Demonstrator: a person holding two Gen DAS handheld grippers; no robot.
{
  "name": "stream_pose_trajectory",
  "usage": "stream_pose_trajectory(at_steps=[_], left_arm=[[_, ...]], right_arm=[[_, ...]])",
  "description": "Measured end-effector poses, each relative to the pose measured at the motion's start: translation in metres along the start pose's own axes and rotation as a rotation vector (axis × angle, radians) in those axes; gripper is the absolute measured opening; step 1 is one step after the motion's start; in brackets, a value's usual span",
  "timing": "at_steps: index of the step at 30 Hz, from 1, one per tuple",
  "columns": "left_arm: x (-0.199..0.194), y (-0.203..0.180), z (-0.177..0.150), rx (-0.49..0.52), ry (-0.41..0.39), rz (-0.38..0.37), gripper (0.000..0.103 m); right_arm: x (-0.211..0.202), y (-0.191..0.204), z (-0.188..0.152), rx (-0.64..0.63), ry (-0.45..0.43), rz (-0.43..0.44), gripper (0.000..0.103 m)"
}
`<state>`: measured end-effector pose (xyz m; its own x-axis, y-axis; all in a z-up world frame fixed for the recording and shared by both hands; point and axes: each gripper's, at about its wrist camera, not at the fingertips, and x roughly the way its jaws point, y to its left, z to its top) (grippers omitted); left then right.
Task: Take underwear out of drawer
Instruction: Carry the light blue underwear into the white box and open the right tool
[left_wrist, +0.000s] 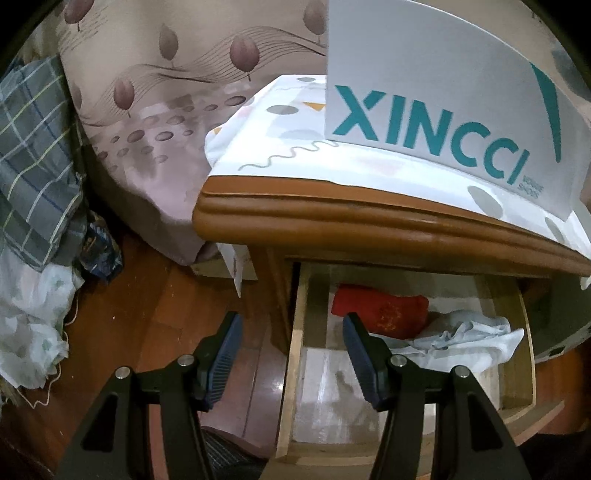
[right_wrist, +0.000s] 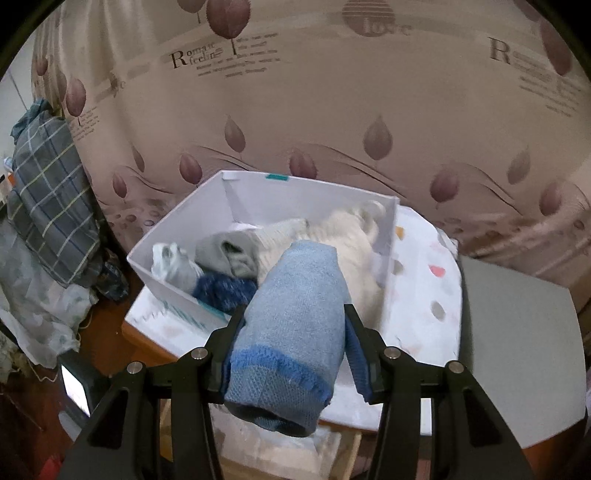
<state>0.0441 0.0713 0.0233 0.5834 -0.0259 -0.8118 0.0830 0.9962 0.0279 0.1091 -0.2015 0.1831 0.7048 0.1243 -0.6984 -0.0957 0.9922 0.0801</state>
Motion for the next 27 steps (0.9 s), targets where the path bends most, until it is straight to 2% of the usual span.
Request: stream_pose_trajectory(at_steps=[9, 17, 23, 27], left_arm=[[0.001, 0.011, 0.002, -0.041, 0.013, -0.017, 0.058], [0.003, 0.018, 0.002, -0.063, 0.015, -0.034, 0.058], [0.002, 0.015, 0.001, -0.043, -0.008, -0.034, 0.058], [0.002, 0.016, 0.001, -0.049, -0.009, -0.048, 0.058]], right_arm=[[0.055, 0.032, 0.033, -0.056, 0.041, -0.011, 0.048], [0.098, 0.050, 0.039, -0.103, 0.107, -0.030, 0.048], [0.103, 0.052, 0.031, -0.106, 0.108, -0.026, 0.048], [0.090, 0.049, 0.025, -0.099, 0.087, -0.018, 0.057]])
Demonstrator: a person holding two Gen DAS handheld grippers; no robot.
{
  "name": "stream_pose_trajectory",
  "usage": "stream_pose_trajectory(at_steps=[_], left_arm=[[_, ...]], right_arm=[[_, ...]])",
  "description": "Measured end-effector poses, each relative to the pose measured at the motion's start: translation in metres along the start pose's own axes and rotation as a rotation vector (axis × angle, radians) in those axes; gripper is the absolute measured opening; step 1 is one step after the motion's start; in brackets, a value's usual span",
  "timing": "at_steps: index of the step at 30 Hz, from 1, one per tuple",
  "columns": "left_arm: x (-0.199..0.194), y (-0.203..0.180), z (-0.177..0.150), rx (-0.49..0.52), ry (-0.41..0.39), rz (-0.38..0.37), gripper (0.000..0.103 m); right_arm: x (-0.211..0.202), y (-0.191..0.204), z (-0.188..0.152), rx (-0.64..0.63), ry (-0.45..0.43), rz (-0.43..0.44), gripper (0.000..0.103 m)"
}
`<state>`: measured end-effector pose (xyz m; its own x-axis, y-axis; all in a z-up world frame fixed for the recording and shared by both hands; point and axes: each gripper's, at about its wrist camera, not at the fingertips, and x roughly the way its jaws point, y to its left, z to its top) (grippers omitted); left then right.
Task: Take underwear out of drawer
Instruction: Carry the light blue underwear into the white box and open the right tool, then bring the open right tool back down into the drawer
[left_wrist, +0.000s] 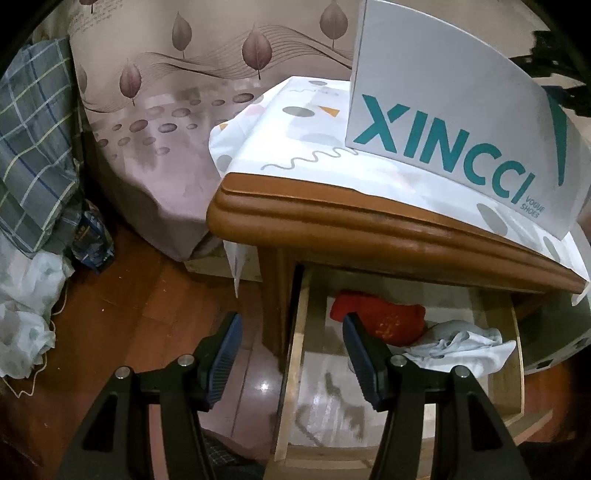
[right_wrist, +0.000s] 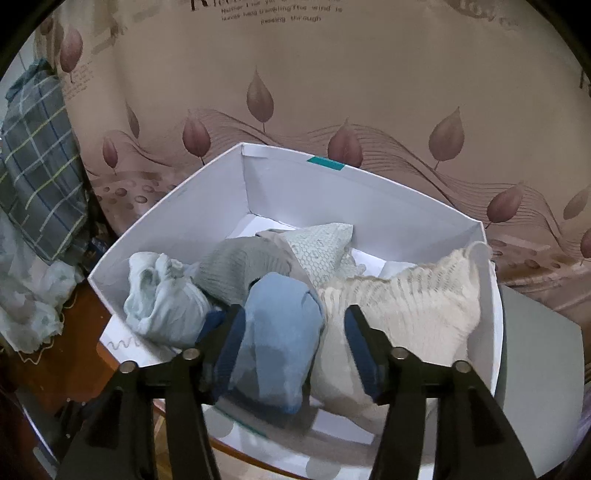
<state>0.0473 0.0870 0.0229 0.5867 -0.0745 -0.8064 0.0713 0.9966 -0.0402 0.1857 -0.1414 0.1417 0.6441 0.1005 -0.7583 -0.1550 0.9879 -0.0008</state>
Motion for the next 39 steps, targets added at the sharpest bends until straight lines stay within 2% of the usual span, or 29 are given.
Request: stream_pose_trajectory(at_steps=[2, 4, 6, 12, 17, 22, 26, 31, 36, 39], left_arm=[[0.001, -0.001, 0.000, 0.008, -0.001, 0.009, 0.058], [0.001, -0.002, -0.001, 0.021, -0.005, 0.021, 0.058], [0.001, -0.003, -0.001, 0.027, -0.006, 0.020, 0.058], [0.001, 0.001, -0.002, 0.023, 0.002, 0.030, 0.058], [0.000, 0.013, 0.001, -0.033, -0.004, 0.032, 0.058], [0.000, 0.029, 0.002, -0.097, 0.006, 0.038, 0.058], [0.003, 0.038, 0.002, -0.141, 0.025, 0.025, 0.058], [0.009, 0.041, 0.000, -0.154, 0.070, 0.005, 0.058], [0.012, 0.040, 0.000, -0.149, 0.085, 0.026, 0.058], [0.016, 0.044, -0.001, -0.175, 0.109, -0.002, 0.058]], right_arm=[[-0.011, -0.001, -0.005, -0.010, -0.015, -0.001, 0.064], [-0.024, -0.002, -0.012, -0.024, -0.030, 0.007, 0.065], [-0.038, -0.002, -0.020, -0.042, -0.045, 0.010, 0.071], [-0.087, 0.003, -0.065, -0.169, -0.126, 0.006, 0.088], [-0.101, 0.011, -0.114, -0.278, -0.092, 0.051, 0.096], [-0.077, 0.024, -0.163, -0.391, 0.034, 0.133, 0.096], [-0.042, 0.031, -0.190, -0.427, 0.127, 0.157, 0.096], [0.007, 0.038, -0.212, -0.492, 0.221, 0.140, 0.096], [0.042, 0.044, -0.223, -0.558, 0.259, 0.120, 0.096], [0.063, 0.050, -0.230, -0.630, 0.272, 0.096, 0.096]])
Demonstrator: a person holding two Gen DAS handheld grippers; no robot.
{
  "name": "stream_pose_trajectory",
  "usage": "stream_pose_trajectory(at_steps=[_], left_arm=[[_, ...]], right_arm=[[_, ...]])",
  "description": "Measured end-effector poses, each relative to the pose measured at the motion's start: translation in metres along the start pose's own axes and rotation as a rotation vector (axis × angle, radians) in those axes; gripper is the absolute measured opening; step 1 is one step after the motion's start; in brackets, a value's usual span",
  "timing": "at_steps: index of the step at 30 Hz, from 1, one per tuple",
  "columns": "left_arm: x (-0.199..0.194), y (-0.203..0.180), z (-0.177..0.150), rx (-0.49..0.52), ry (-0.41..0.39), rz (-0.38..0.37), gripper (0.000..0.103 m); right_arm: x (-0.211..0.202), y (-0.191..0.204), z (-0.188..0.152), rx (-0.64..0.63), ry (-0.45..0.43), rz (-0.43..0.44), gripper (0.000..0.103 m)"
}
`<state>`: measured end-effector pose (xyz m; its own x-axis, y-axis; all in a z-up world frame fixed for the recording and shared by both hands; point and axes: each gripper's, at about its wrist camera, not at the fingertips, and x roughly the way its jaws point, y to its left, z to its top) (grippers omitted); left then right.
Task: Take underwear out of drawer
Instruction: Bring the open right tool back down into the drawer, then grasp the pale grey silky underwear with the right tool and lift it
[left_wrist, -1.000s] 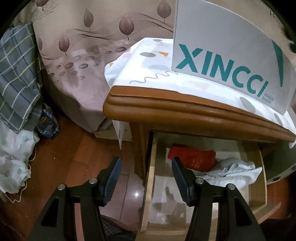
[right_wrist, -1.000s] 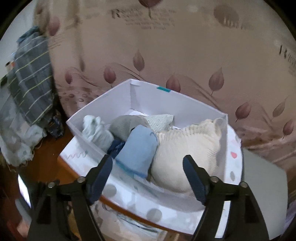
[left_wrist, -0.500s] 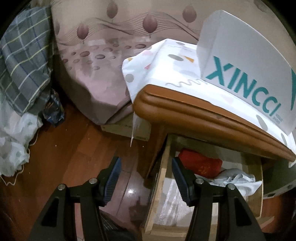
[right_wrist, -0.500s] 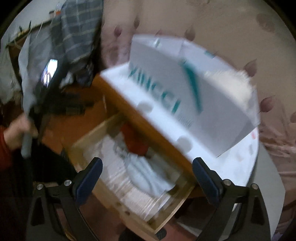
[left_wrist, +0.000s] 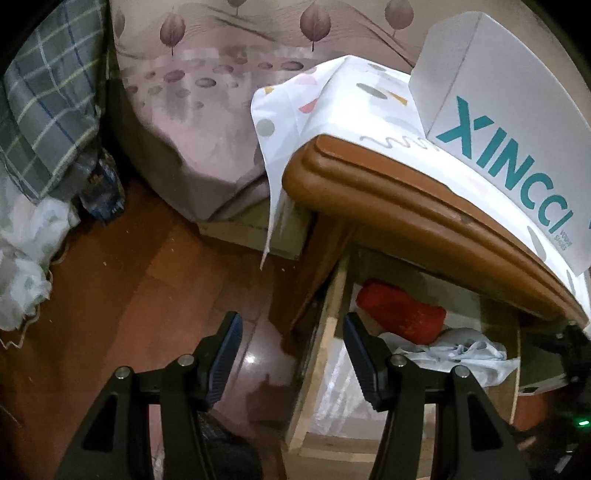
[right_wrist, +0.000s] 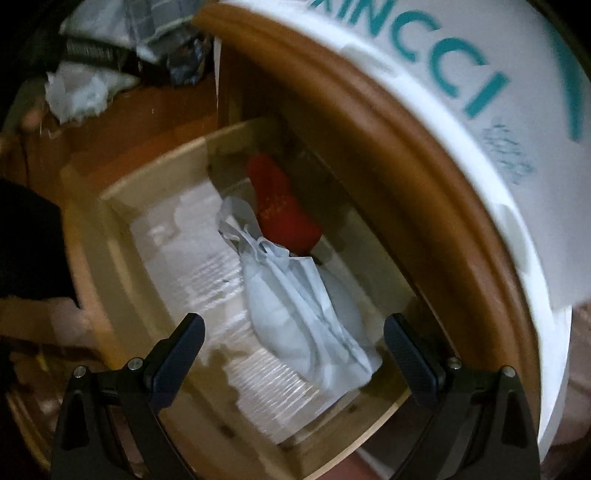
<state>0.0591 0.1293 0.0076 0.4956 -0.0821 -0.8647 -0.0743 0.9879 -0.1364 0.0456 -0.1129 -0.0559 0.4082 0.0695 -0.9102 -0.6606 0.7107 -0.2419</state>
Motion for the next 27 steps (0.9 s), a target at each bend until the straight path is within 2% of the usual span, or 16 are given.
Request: stream_pose_trajectory(at_steps=[3, 5, 6, 9, 12, 14, 16, 19, 21, 27], left_arm=[[0.002, 0.003, 0.000, -0.016, 0.012, -0.007, 0.058], [0.004, 0.003, 0.000, -0.020, 0.017, -0.004, 0.058], [0.004, 0.003, 0.000, -0.020, 0.019, -0.003, 0.058], [0.007, 0.002, -0.001, -0.018, 0.031, -0.001, 0.058], [0.008, 0.002, -0.001, -0.013, 0.035, 0.006, 0.058], [0.009, 0.000, -0.002, -0.011, 0.039, 0.005, 0.058], [0.011, 0.000, -0.003, -0.015, 0.049, -0.002, 0.058], [0.015, 0.001, -0.003, -0.017, 0.063, -0.008, 0.058], [0.016, 0.000, -0.003, -0.013, 0.066, -0.007, 0.058], [0.019, -0.007, -0.006, 0.015, 0.075, 0.001, 0.058]], right_arm=[[0.012, 0.011, 0.001, -0.065, 0.002, -0.030, 0.098], [0.021, 0.020, 0.001, -0.114, 0.020, 0.002, 0.098], [0.022, 0.017, 0.004, -0.083, 0.003, 0.034, 0.098], [0.027, 0.005, 0.009, -0.030, -0.015, 0.008, 0.099], [0.044, -0.004, 0.010, -0.005, 0.020, 0.045, 0.099], [0.058, -0.004, 0.008, -0.020, 0.032, 0.035, 0.099], [0.072, 0.005, 0.007, -0.093, 0.043, -0.008, 0.099], [0.095, 0.003, 0.008, -0.073, 0.085, 0.012, 0.099], [0.106, 0.002, 0.008, -0.080, 0.089, -0.010, 0.098], [0.131, -0.009, 0.013, -0.037, 0.122, 0.014, 0.095]])
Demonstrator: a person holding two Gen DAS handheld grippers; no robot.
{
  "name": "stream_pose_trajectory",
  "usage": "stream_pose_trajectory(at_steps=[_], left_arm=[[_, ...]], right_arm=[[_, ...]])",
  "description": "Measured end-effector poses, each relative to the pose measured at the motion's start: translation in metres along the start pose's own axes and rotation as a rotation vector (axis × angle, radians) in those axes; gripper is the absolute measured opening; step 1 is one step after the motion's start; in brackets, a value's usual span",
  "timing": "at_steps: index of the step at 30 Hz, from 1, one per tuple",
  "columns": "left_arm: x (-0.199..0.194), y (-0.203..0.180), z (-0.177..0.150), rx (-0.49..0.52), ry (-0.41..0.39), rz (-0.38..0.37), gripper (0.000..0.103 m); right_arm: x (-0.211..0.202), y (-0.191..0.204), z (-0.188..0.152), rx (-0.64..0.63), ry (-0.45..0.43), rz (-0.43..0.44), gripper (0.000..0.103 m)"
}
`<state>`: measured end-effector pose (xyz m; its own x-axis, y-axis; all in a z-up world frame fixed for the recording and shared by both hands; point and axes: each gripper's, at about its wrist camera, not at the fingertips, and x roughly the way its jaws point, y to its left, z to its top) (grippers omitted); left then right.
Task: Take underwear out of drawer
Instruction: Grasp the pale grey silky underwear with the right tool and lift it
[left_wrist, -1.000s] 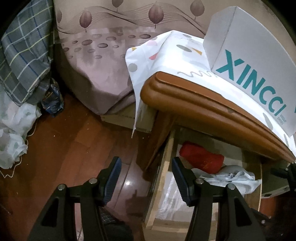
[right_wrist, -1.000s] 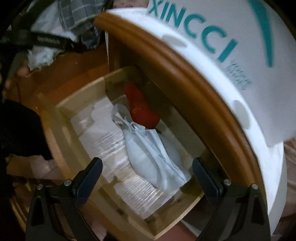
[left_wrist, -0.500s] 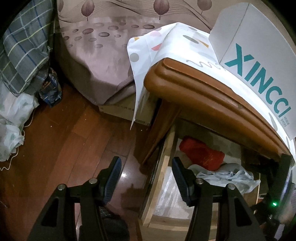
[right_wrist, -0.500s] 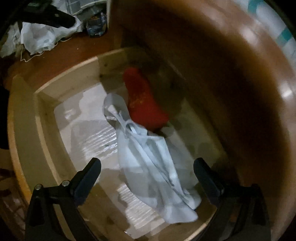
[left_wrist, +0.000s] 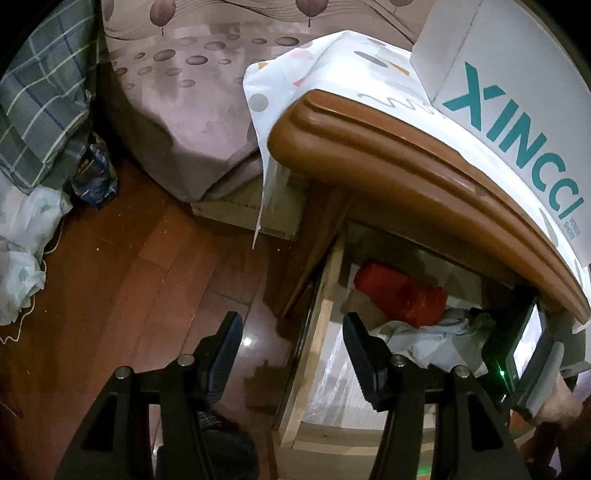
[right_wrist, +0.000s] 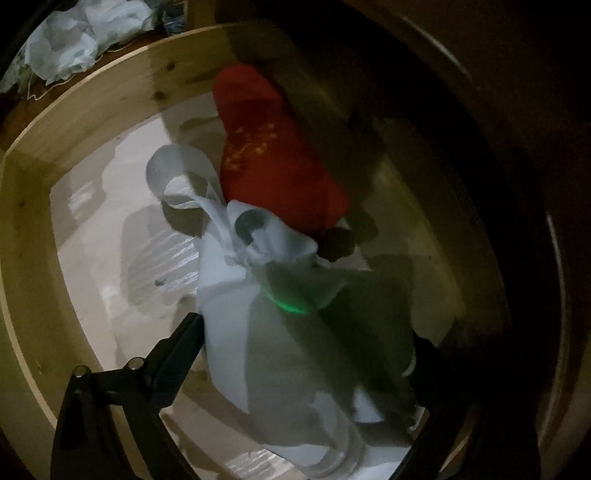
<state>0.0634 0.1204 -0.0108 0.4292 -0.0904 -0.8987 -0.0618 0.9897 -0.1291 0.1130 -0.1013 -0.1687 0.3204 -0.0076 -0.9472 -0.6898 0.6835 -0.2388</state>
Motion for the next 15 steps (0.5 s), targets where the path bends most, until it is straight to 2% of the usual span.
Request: stream_pose_trajectory(at_steps=[3, 4, 8, 13, 15], left_arm=[[0.000, -0.002, -0.001, 0.011, 0.002, 0.003, 0.058], [0.000, -0.003, -0.001, 0.014, 0.003, 0.002, 0.058], [-0.001, -0.002, -0.002, 0.015, 0.001, 0.002, 0.058], [0.000, -0.001, -0.001, 0.016, 0.007, 0.001, 0.058], [0.001, -0.001, -0.001, 0.013, 0.013, -0.003, 0.058]], right_arm=[[0.015, -0.001, 0.002, 0.002, 0.048, 0.025, 0.094], [0.023, 0.002, 0.001, -0.017, 0.072, 0.004, 0.093], [0.028, 0.001, 0.003, -0.006, 0.067, 0.003, 0.091], [0.036, -0.006, 0.002, 0.022, 0.079, 0.019, 0.099], [0.039, -0.007, 0.002, 0.017, 0.075, 0.017, 0.099]])
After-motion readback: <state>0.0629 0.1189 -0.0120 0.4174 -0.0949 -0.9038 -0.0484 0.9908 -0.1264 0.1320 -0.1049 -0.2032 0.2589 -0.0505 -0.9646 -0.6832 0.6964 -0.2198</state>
